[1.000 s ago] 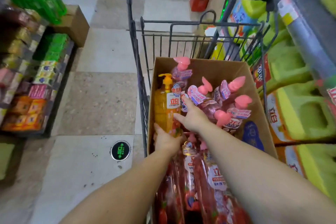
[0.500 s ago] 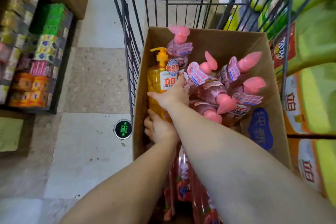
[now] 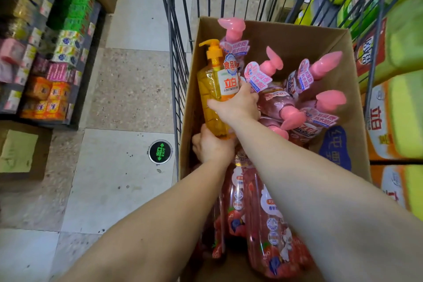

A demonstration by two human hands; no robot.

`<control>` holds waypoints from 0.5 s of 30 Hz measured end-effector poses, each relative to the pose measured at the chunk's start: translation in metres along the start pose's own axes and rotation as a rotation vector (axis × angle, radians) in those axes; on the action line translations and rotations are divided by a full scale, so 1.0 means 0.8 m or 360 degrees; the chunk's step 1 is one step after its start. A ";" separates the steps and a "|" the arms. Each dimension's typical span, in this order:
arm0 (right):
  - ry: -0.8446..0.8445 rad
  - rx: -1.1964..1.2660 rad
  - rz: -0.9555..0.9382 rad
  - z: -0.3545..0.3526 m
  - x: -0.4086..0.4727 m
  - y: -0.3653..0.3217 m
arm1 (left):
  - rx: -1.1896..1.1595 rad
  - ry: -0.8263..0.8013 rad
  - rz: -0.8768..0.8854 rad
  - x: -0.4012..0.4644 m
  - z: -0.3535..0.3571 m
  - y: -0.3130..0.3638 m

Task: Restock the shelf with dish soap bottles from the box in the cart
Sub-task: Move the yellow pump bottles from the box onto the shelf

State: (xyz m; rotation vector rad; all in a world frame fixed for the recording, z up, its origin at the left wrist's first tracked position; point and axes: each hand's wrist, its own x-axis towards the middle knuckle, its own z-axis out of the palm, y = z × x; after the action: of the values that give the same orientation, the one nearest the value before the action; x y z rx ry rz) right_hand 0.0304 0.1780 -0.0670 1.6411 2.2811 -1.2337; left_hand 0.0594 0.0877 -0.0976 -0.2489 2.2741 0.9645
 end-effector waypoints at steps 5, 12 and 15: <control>-0.0033 -0.0008 0.0001 -0.019 -0.015 0.002 | -0.0381 -0.0165 0.0116 -0.009 -0.014 -0.001; -0.0135 0.0145 0.0005 -0.052 -0.036 0.001 | -0.0561 -0.0359 0.0167 -0.028 -0.033 -0.005; -0.0307 0.0301 -0.0071 -0.076 -0.049 0.003 | -0.0629 -0.0527 0.0114 -0.035 -0.049 -0.008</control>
State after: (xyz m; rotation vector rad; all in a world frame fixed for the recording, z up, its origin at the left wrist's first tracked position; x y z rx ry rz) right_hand 0.0719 0.1872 -0.0085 1.4566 2.1537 -1.5861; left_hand 0.0645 0.0538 -0.0631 -0.1604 1.7924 1.3803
